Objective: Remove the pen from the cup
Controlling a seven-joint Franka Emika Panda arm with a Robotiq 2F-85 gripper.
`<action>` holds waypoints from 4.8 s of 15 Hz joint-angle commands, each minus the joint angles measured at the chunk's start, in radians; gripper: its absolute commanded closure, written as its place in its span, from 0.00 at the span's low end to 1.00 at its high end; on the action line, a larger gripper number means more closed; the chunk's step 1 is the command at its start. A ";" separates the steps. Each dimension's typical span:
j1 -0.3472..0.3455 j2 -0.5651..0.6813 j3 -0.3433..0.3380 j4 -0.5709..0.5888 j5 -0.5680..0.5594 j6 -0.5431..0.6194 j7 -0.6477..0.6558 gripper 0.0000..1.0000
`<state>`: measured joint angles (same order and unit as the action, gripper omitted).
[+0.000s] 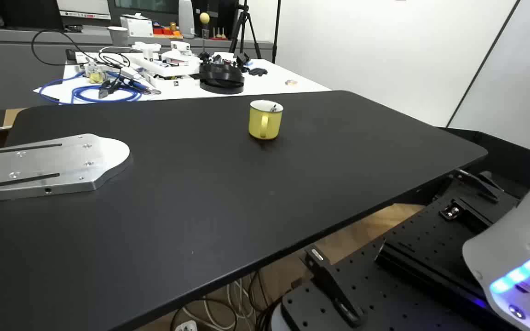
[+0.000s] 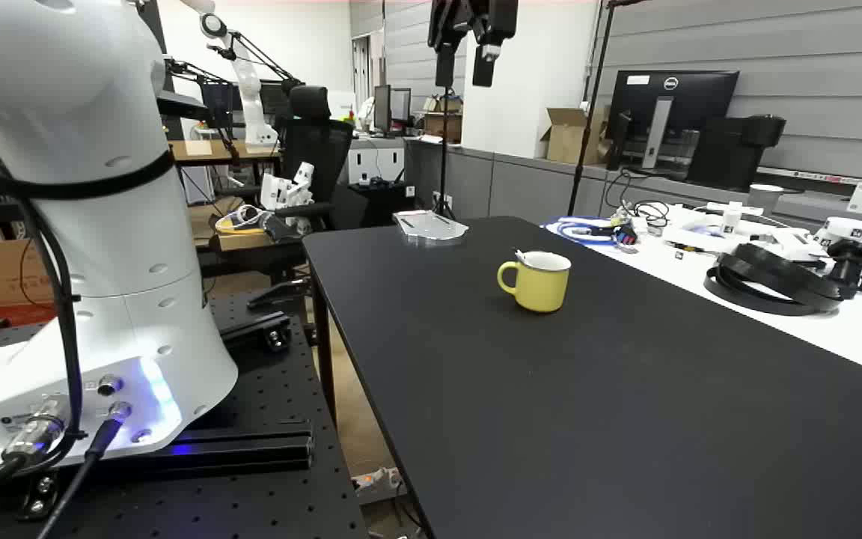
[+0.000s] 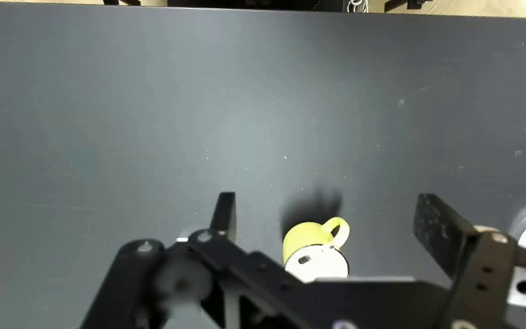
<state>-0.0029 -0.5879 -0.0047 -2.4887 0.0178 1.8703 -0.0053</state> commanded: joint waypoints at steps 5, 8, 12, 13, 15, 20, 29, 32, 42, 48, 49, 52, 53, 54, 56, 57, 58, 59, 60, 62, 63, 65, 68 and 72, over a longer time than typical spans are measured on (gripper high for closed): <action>0.000 0.001 0.000 0.002 0.000 -0.002 0.000 0.00; 0.000 0.001 0.000 0.002 0.000 -0.002 0.000 0.00; 0.000 0.001 0.000 0.002 0.000 -0.002 0.000 0.00; 0.000 0.001 0.000 0.002 0.000 -0.002 0.000 0.00; 0.000 0.001 0.000 0.002 0.000 -0.002 0.000 0.00; 0.000 0.001 0.000 0.002 0.000 -0.002 0.000 0.00; 0.003 0.022 -0.002 0.013 0.005 0.000 -0.003 0.00; 0.000 0.091 0.000 0.042 0.004 0.028 0.003 0.00; -0.009 0.422 0.007 0.251 0.020 0.165 0.093 0.00; -0.009 0.655 0.006 0.478 0.036 0.131 0.313 0.00; -0.006 0.697 0.003 0.518 0.051 0.115 0.351 0.00; 0.002 0.810 -0.005 0.607 0.085 0.065 0.450 0.00; 0.003 0.842 -0.009 0.628 0.106 0.050 0.476 0.00; 0.003 0.873 -0.012 0.645 0.129 0.039 0.500 0.00; -0.003 0.930 -0.017 0.682 0.194 0.005 0.527 0.00; -0.007 0.952 -0.019 0.696 0.232 -0.008 0.536 0.00; -0.010 0.973 -0.022 0.707 0.269 -0.022 0.550 0.00; -0.012 0.990 -0.024 0.715 0.307 -0.032 0.564 0.00; -0.014 1.004 -0.028 0.720 0.338 -0.035 0.578 0.00; -0.021 1.029 -0.034 0.723 0.395 -0.036 0.590 0.00; -0.023 1.039 -0.038 0.723 0.418 -0.035 0.598 0.00; -0.026 1.054 -0.047 0.714 0.444 -0.027 0.614 0.00; -0.037 1.064 -0.056 0.693 0.476 -0.020 0.615 0.00; -0.048 1.072 -0.059 0.665 0.516 0.000 0.598 0.00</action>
<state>-0.0427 0.4862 -0.0624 -1.8107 0.5003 1.8700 0.5690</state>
